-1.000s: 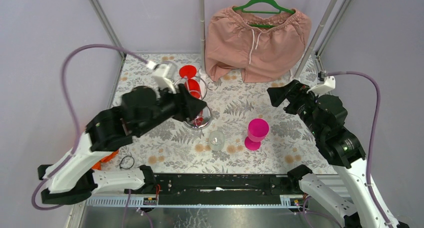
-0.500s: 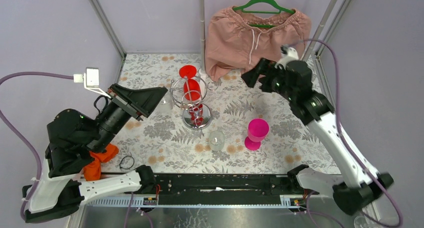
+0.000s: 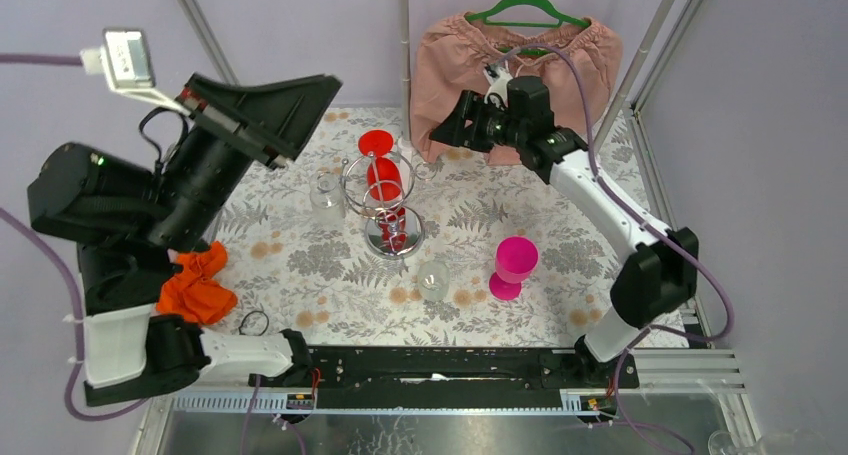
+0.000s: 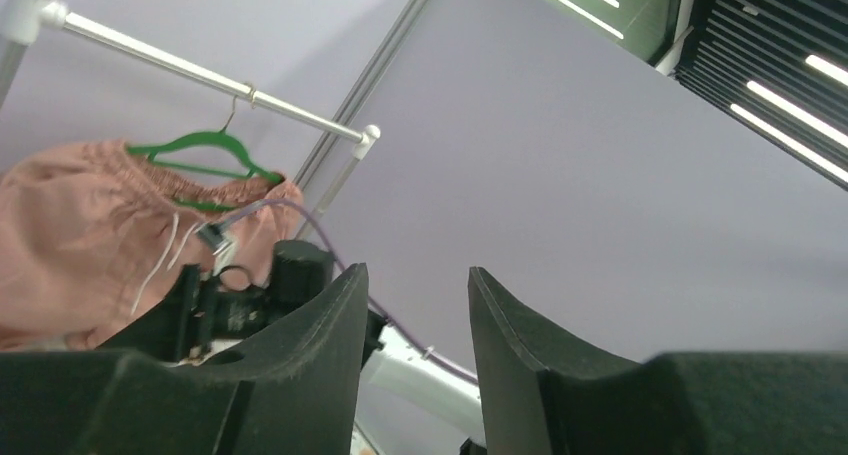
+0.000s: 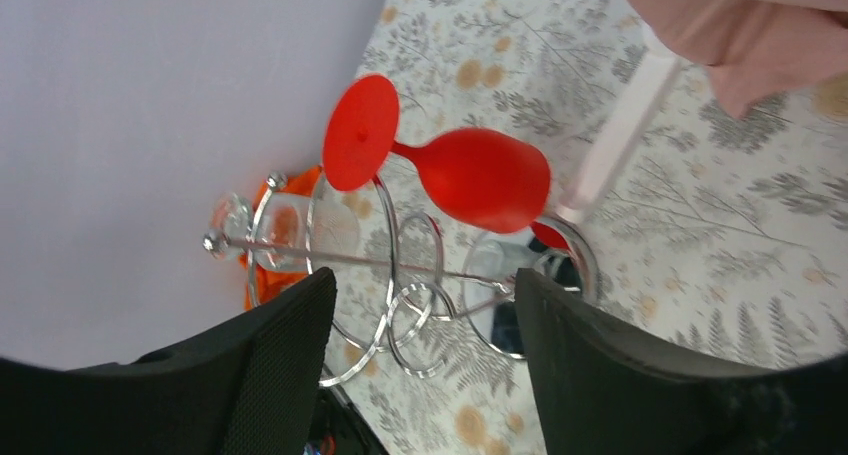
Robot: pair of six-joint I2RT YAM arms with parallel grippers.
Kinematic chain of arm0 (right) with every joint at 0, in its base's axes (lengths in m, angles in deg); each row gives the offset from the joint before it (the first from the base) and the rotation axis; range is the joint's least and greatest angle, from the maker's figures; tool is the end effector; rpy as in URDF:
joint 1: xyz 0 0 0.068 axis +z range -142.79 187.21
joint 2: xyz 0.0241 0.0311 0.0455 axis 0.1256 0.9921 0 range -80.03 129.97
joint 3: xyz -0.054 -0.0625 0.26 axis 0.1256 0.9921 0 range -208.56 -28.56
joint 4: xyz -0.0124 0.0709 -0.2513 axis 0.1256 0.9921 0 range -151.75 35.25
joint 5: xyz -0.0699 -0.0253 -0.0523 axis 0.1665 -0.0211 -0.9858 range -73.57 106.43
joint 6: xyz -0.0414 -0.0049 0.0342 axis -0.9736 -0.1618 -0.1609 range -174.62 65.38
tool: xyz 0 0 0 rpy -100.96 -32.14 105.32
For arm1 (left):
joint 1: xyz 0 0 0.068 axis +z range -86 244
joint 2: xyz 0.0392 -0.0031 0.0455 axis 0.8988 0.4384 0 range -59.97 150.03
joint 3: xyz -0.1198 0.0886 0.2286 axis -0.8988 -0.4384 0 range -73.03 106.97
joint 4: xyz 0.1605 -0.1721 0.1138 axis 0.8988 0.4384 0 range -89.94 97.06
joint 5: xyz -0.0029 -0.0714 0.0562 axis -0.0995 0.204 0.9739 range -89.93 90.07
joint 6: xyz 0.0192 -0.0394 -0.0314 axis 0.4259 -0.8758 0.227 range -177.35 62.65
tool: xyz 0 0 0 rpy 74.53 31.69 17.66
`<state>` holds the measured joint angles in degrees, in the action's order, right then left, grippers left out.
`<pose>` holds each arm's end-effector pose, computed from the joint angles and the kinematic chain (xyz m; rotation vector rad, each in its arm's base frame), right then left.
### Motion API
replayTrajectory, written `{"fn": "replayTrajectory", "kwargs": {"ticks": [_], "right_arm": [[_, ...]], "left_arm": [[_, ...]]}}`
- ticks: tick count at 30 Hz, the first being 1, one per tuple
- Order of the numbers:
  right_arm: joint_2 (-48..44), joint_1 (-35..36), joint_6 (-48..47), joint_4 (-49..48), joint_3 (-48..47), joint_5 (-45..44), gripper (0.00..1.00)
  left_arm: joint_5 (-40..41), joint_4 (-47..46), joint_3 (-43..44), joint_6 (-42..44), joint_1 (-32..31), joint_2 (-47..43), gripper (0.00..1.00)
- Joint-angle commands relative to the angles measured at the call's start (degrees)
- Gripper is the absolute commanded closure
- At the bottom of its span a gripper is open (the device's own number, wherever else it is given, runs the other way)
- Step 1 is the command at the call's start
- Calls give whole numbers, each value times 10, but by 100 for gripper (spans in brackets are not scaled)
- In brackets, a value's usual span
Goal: Take the wine glass off the wine glass rack
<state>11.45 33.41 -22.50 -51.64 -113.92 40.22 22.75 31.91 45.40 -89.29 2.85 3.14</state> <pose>0.3338 0.1802 0.3811 -0.2070 1.9638 1.0720 0.0547 -0.0710 0.6270 -0.0537 1.2805 -1.1873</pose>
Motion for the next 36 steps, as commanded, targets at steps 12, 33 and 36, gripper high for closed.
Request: {"fn": "replayTrajectory", "kwargs": {"ticks": [12,33,36], "right_arm": [[207,-1,101,-151,-161,200,34],[267,4,132,-162,-205,253,44],[273,11,131,-163,-204,253,45]], "left_arm": [[202,16,93,127,5,141,57],[-639,-286,-204,-294,715,239,70],[-712,-415,-271,-391,747,241,72]]}}
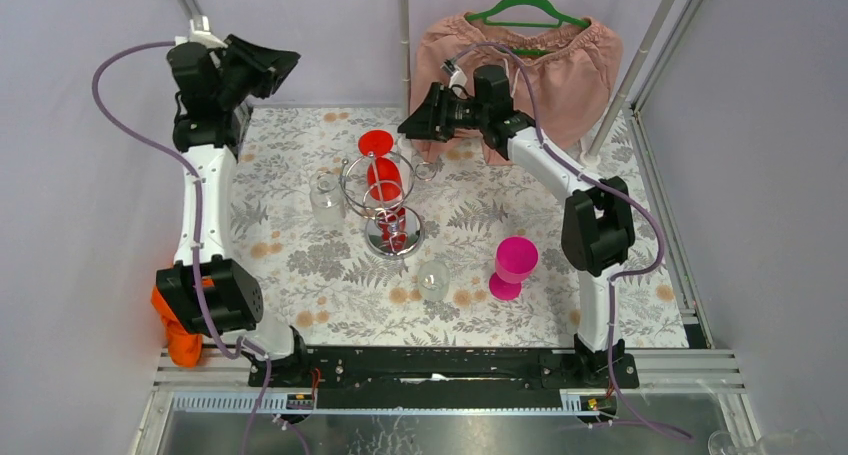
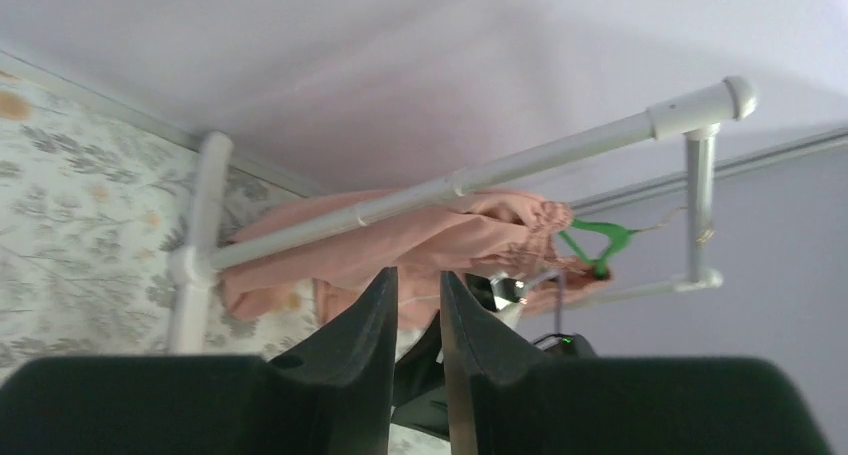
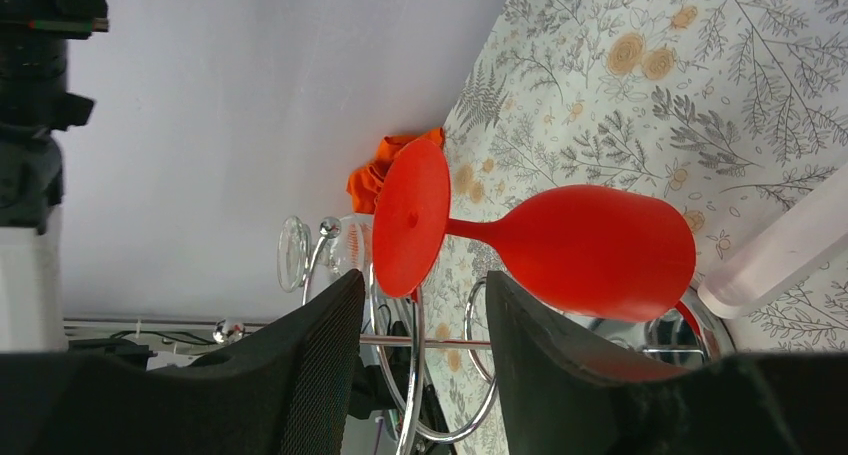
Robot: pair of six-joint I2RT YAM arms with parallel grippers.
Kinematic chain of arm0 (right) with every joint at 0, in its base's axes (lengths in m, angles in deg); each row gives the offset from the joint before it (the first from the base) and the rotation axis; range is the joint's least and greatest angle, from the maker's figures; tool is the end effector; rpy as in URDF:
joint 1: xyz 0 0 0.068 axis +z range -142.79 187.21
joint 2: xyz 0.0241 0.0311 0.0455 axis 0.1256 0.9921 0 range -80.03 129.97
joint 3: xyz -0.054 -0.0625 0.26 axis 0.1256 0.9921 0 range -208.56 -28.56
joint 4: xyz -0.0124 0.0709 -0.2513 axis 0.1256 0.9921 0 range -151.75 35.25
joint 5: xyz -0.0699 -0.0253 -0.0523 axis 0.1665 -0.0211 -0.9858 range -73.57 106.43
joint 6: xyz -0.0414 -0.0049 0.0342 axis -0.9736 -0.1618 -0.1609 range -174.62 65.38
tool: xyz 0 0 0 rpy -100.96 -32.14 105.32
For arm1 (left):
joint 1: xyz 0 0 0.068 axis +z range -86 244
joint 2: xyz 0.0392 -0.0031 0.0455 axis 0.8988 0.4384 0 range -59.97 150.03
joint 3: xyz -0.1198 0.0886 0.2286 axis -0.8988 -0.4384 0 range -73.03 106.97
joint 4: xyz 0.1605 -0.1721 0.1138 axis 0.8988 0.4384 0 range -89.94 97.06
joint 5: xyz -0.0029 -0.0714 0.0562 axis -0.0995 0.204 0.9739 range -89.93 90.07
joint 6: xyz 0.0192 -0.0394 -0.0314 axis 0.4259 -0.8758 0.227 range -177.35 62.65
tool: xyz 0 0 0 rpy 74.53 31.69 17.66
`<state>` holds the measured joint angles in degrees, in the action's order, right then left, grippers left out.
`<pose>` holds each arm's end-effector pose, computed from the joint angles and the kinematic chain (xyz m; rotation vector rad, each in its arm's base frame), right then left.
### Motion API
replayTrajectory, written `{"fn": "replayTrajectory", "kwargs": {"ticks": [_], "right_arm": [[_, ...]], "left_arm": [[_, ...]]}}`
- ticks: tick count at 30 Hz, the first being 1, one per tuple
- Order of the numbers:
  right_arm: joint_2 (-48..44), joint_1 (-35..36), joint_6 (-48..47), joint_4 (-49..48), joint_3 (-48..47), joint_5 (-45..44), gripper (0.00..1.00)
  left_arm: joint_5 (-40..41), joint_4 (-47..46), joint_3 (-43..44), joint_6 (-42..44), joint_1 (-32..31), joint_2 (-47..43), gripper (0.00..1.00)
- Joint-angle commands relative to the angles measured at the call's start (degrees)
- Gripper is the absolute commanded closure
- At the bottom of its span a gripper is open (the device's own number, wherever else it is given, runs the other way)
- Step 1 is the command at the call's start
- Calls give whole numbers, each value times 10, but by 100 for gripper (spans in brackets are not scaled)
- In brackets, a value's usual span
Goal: Take the wine glass off the wine glass rack
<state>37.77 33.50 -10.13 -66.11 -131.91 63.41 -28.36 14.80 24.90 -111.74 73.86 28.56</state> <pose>0.4296 0.2412 0.3268 -0.3750 1.9470 1.5642 0.3476 0.0432 0.4668 -0.5743 1.6549 -0.9893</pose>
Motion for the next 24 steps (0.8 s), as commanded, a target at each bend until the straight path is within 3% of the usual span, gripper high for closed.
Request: {"fn": "replayTrajectory", "kwargs": {"ticks": [1,6,10,15,24], "right_arm": [[11,12,7,-18,-24,21,45],[16,20,10,-20,-27,24,46],[23,26,14,-20,-32,26,47],[31,35,21,-25,-40,27,50],[38,38,36,-40,-39,27,54]], "left_arm": [[-204,-252,-77,-169,40,-20,72],[-209,-209,-118,-136,57,-51,73],[-255,-324,-221,-208,93,-70,73],[-226,-187,-259,-83,96,-106,74],[-238,-158,-335,-37,111,-177,75]]}}
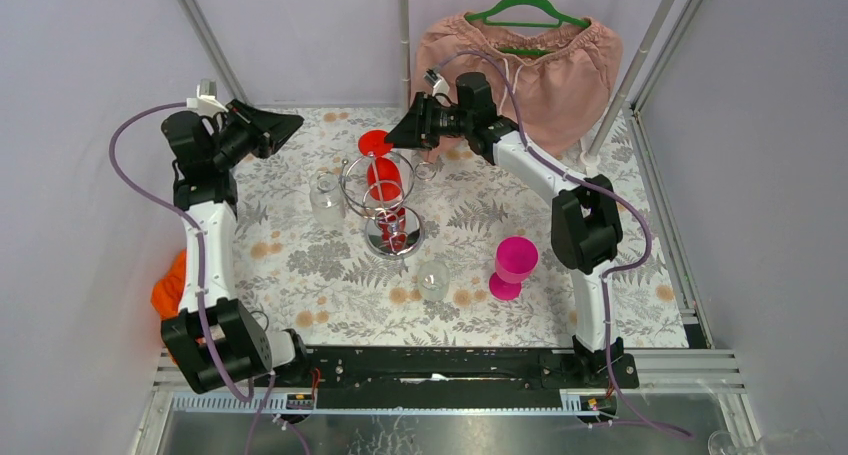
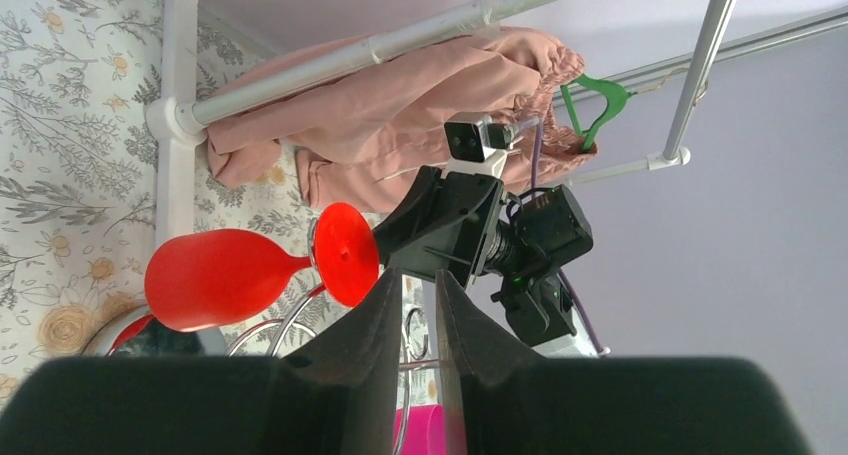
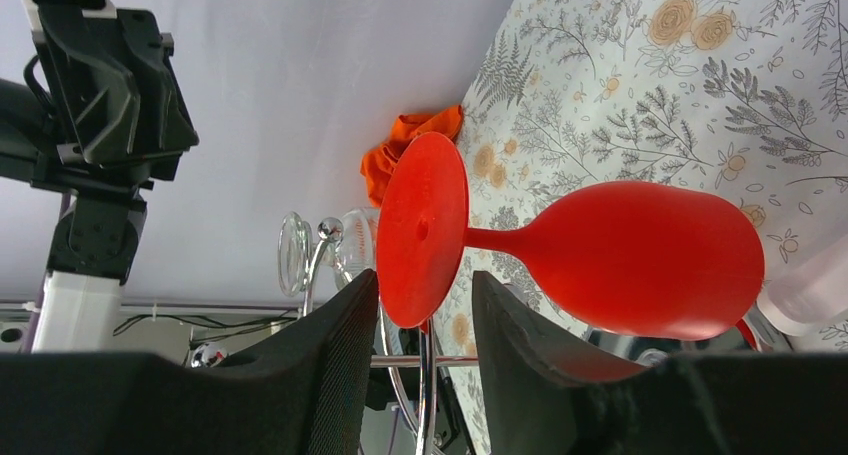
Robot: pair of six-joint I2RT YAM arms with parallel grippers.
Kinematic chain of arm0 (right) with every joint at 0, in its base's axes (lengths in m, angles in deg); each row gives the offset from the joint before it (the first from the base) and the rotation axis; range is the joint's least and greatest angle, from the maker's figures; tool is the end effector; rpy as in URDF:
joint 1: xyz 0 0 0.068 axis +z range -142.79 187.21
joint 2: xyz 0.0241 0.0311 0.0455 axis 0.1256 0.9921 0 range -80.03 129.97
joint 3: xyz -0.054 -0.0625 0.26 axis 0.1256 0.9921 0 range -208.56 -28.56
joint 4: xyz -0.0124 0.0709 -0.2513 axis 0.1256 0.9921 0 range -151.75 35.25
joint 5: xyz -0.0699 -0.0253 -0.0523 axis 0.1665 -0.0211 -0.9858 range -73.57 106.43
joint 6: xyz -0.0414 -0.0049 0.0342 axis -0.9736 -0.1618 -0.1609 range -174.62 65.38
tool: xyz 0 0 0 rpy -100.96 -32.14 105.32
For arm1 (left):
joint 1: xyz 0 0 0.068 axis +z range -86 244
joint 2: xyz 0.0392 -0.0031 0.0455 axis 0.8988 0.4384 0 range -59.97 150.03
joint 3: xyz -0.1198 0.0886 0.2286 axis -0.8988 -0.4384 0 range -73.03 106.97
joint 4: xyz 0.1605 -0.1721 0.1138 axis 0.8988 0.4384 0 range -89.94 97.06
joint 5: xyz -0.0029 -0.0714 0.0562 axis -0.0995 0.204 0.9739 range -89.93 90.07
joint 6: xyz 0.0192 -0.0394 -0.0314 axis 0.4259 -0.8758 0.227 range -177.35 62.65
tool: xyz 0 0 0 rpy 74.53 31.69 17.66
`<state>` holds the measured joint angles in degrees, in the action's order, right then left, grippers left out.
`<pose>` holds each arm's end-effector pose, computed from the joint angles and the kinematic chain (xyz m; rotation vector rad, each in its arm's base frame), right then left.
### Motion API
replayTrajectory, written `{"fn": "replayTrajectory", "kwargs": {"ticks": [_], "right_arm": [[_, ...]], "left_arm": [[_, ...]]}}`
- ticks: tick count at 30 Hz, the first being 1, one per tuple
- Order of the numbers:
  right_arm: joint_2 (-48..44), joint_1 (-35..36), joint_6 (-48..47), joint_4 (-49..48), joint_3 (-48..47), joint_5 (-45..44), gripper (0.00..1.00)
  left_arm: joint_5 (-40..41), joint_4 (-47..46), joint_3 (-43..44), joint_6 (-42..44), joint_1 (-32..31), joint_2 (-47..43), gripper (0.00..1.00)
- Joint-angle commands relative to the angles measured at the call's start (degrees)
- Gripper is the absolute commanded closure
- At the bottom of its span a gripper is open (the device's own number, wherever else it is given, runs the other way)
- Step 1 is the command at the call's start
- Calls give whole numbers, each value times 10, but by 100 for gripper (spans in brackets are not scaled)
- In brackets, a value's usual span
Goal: Take the wine glass off the wine glass rack
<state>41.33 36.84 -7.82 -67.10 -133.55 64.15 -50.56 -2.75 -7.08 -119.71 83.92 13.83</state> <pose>0.4264 0.2727 0.3087 -0.4026 1.9904 1.6357 0.2852 0.0741 0.3845 -0.5458 1.7073 -1.2705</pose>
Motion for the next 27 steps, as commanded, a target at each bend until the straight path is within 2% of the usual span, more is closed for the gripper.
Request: {"fn": "replayTrajectory", "kwargs": {"ticks": [1,5,11,27], "right_arm": [[1,4,14,-32,-22,19,55],[6,4,17,-32,-29,21,61],[15,4,34,-47,-28,27,63],[21,4,66,-72,-23,31,75]], "left_arm": [[-20,18,-22,45,15,-36,76],[-41,5,-62,41,28,-54,76],[-60,-21,-118,36,40,-71,77],[-83,-24,-160,41,61,-101,79]]}}
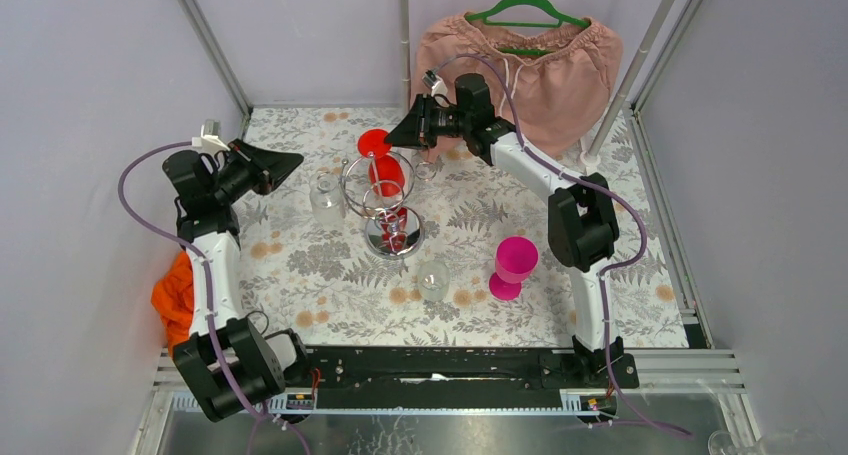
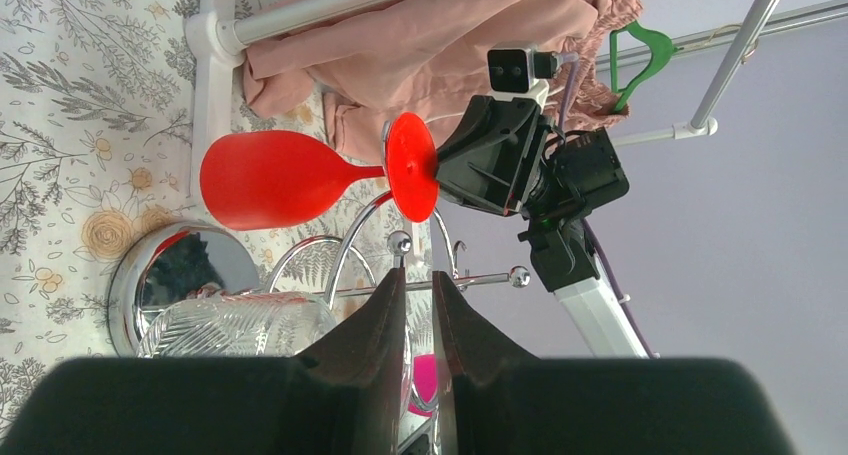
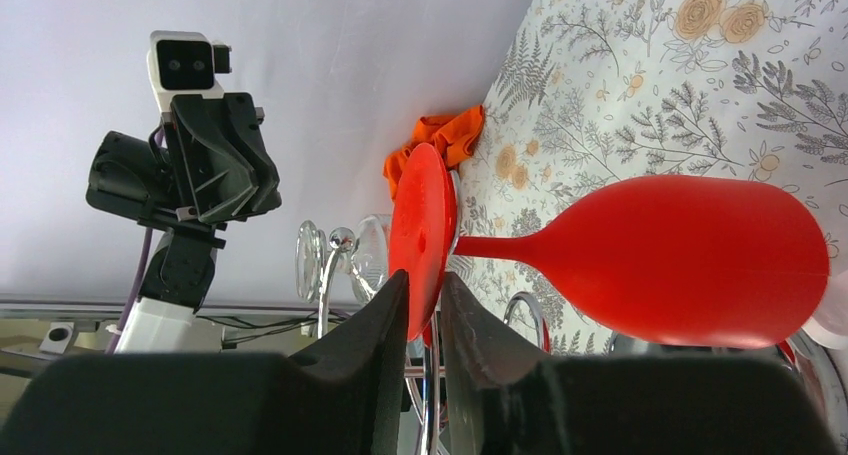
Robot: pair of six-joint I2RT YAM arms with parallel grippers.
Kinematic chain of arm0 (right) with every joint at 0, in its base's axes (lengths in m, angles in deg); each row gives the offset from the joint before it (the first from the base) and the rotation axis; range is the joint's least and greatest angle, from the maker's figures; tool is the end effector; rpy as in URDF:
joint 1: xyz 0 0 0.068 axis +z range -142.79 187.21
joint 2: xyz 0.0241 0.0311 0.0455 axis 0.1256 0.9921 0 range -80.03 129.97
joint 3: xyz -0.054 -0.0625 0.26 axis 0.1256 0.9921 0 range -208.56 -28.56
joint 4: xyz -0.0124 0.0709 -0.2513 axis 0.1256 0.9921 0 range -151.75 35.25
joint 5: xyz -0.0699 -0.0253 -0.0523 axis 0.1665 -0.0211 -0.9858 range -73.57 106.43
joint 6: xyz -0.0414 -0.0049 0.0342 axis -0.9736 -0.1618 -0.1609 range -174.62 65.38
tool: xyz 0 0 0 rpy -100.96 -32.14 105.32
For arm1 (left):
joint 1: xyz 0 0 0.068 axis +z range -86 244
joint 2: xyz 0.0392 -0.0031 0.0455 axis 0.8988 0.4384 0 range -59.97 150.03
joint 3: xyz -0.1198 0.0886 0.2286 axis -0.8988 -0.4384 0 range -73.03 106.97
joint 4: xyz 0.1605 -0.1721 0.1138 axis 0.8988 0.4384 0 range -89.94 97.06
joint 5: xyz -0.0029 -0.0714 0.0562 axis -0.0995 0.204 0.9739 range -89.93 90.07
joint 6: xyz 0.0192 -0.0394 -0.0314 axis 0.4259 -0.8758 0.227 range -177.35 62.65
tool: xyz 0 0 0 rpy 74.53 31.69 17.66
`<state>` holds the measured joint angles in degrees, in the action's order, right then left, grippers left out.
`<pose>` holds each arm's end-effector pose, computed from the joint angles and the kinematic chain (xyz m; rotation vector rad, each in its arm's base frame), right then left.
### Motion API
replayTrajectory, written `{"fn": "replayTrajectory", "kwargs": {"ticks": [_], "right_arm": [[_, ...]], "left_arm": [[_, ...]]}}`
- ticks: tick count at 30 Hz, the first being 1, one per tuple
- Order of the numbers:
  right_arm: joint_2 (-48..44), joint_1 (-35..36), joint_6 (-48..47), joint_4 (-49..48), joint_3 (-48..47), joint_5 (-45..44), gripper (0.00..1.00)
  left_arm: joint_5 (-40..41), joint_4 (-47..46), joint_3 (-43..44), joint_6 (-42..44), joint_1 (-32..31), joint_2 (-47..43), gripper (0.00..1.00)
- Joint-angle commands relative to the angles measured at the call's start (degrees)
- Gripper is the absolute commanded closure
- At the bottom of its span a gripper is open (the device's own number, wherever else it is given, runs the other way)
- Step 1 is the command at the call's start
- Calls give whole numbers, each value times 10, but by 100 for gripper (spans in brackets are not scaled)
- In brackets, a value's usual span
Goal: Take the wine glass off the wine glass rack
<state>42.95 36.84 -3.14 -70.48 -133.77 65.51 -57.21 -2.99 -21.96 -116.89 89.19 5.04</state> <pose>0.4312 0.2762 0.3020 -0.3648 1.9958 1.7049 0.2409 0.0802 0.3344 -0.5765 1.7647 -1.2958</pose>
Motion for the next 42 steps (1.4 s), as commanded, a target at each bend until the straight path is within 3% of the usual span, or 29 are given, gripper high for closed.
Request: {"fn": "replayTrajectory", "kwargs": {"ticks": [1,9,12,18,30,42], "right_arm": [[5,4,22,-40,-19,18,76],[3,4,76,-61,-15,16,89],[4,3,123,-97,-5,20,100],[8,1,238,-205,29,27,100],[5,-4,210,-132,13,1,100],[39,-4,225,-131,-39,-10,100]], "left_arm": [[-18,-21,-12,13,9,-14,79],[-25,-16,-14,14,12,-23,79],[-29,-15,-14,14,13,-24,78],[-35,-12,-15,15,13,-24,78],[-39,-15,-22,14,13,-24,78],[-39,-20,-27,13,13,-27,78]]}}
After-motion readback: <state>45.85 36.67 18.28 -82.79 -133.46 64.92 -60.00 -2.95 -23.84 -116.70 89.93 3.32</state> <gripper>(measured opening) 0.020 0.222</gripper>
